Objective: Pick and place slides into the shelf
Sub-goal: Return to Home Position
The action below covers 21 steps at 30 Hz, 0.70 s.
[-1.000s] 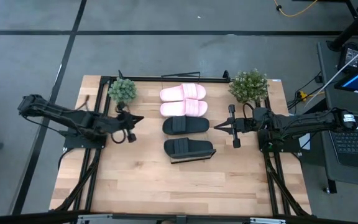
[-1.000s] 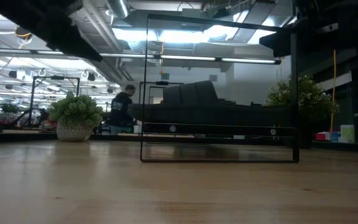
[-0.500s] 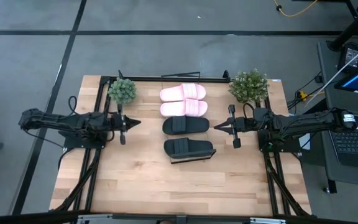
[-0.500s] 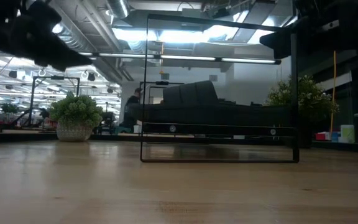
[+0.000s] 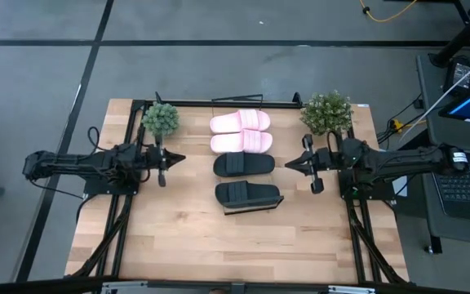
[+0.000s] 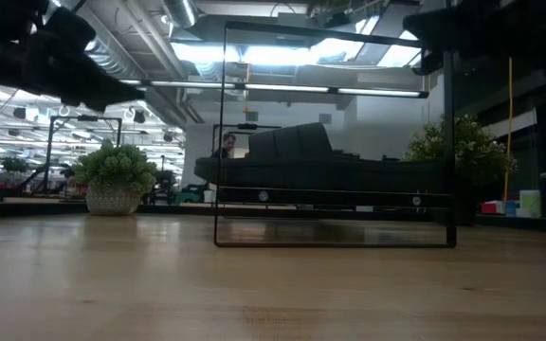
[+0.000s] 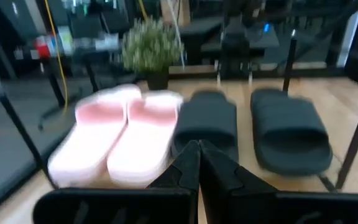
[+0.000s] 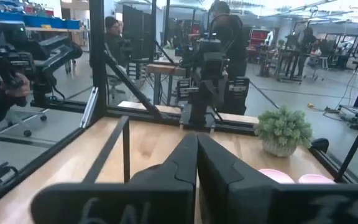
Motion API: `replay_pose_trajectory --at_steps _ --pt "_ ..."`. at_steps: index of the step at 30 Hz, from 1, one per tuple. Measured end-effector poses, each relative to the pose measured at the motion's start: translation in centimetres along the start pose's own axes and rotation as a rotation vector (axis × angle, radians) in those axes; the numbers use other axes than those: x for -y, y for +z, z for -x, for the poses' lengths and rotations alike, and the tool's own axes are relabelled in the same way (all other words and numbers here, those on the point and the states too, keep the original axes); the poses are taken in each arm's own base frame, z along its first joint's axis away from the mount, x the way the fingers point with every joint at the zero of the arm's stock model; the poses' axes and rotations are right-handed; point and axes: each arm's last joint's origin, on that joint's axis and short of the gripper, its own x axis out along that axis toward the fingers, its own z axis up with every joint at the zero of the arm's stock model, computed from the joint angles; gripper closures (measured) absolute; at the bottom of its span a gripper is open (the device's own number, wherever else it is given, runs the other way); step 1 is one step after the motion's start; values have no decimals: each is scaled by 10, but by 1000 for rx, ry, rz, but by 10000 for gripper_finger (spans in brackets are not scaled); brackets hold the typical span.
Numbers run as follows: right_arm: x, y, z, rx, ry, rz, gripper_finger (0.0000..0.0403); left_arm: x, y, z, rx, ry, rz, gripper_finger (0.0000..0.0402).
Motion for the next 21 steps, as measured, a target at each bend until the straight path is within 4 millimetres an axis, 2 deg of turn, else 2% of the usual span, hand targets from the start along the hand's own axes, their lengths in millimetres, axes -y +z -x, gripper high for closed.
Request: replay_pose_trajectory --at_steps 3,6,12,17,21 --pt "0 10 3 -12 -1 2 389 1 -1 -1 66 -14 -24 401" --pt "1 22 7 -16 -1 26 389 2 -14 -2 55 -20 -36 401" --pt "0 36 19 4 -5 77 389 1 -14 -2 57 -8 -12 401" --pt "-3 33 30 -18 -3 79 389 1 -14 -2 55 -7 11 401" --pt "-5 9 33 13 -5 72 389 1 -14 -2 55 -7 37 401"
